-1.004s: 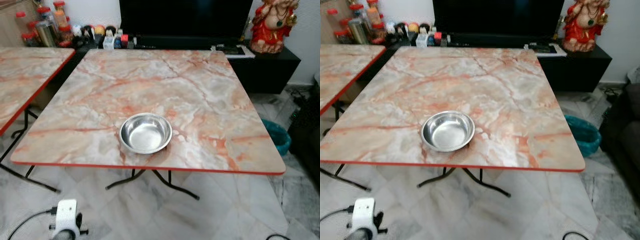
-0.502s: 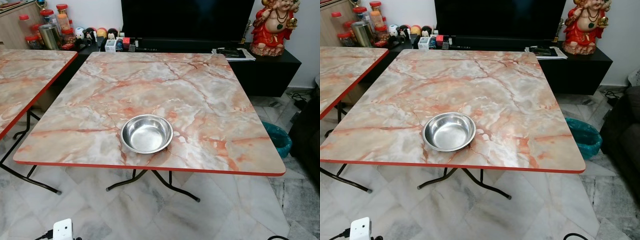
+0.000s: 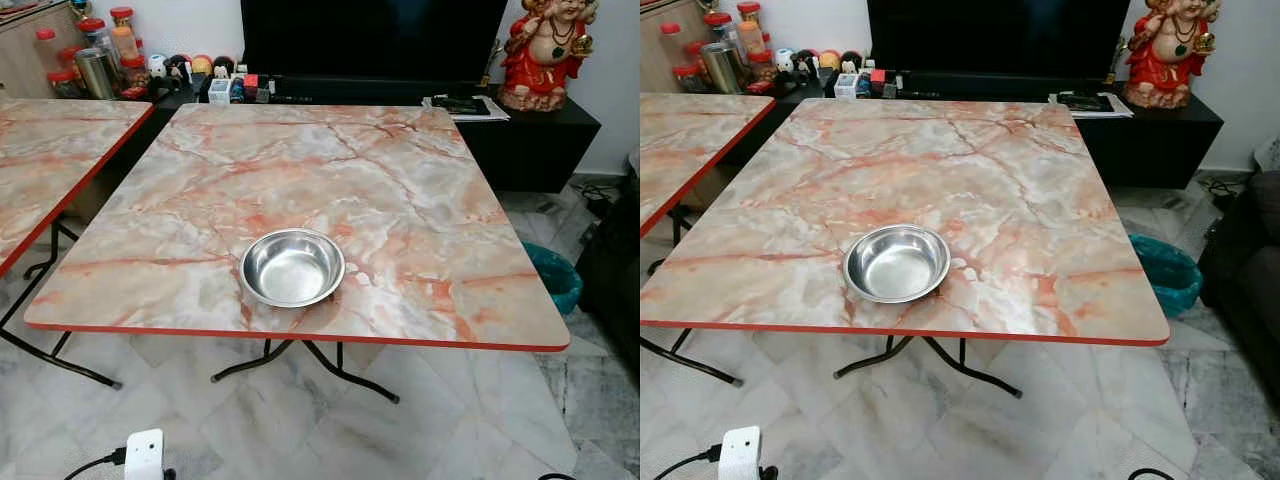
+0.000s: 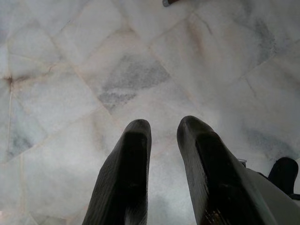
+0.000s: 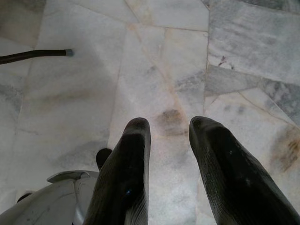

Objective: Setting the table

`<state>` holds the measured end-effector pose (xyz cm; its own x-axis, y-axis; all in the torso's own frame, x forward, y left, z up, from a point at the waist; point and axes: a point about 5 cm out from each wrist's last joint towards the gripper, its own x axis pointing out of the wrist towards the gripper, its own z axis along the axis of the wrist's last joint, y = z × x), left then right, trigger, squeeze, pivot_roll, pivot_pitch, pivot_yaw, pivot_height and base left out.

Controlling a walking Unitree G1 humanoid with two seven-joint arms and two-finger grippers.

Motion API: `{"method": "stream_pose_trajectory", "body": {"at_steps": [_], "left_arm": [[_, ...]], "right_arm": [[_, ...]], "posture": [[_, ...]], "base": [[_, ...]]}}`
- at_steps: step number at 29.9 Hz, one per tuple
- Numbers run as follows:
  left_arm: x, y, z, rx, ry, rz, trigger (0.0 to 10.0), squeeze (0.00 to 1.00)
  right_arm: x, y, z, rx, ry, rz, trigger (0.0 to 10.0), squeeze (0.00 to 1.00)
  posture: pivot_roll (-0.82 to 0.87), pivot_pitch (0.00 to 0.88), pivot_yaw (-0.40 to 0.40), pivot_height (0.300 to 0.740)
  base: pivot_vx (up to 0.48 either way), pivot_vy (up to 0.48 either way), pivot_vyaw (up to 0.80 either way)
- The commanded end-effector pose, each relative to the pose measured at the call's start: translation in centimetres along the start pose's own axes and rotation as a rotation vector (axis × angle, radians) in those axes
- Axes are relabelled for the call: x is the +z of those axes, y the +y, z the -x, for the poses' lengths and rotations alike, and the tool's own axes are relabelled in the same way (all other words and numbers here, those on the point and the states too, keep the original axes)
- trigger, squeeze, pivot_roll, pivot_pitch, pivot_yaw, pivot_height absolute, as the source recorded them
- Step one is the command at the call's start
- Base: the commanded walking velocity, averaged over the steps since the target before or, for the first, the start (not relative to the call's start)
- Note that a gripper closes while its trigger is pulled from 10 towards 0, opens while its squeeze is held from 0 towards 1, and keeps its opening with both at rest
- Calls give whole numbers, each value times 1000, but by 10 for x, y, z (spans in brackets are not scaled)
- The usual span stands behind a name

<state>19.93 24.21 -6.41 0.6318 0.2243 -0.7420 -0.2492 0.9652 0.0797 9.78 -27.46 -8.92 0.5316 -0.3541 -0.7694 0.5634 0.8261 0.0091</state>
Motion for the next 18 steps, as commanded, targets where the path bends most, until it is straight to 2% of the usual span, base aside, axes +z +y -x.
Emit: {"method": "stream_pose_trajectory", "body": {"at_steps": [1,5,7,14,18], "left_arm": [[-6,0,1,2,31,-25,10000,0],[-5,-2,0,1,31,-24,10000,0],[-4,-1,0,5,32,-22,10000,0],[-13,22,4,32,46,-19,10000,0],[-16,26,5,38,52,-11,10000,0]], "right_arm": [[1,-5,0,-16,7,0,10000,0],[1,-4,0,-14,10,-6,10000,0],[1,-4,0,-11,10,-9,10000,0],[2,-3,-1,6,15,5,10000,0],[2,-3,-1,4,15,2,10000,0]], "posture": [[22,107,-27,740],[23,119,-25,740],[26,119,-26,740],[29,123,-28,740],[27,120,-29,740]], "base": [[0,0,0],[0,0,0],[0,307,0],[0,361,0],[0,369,0]]}}
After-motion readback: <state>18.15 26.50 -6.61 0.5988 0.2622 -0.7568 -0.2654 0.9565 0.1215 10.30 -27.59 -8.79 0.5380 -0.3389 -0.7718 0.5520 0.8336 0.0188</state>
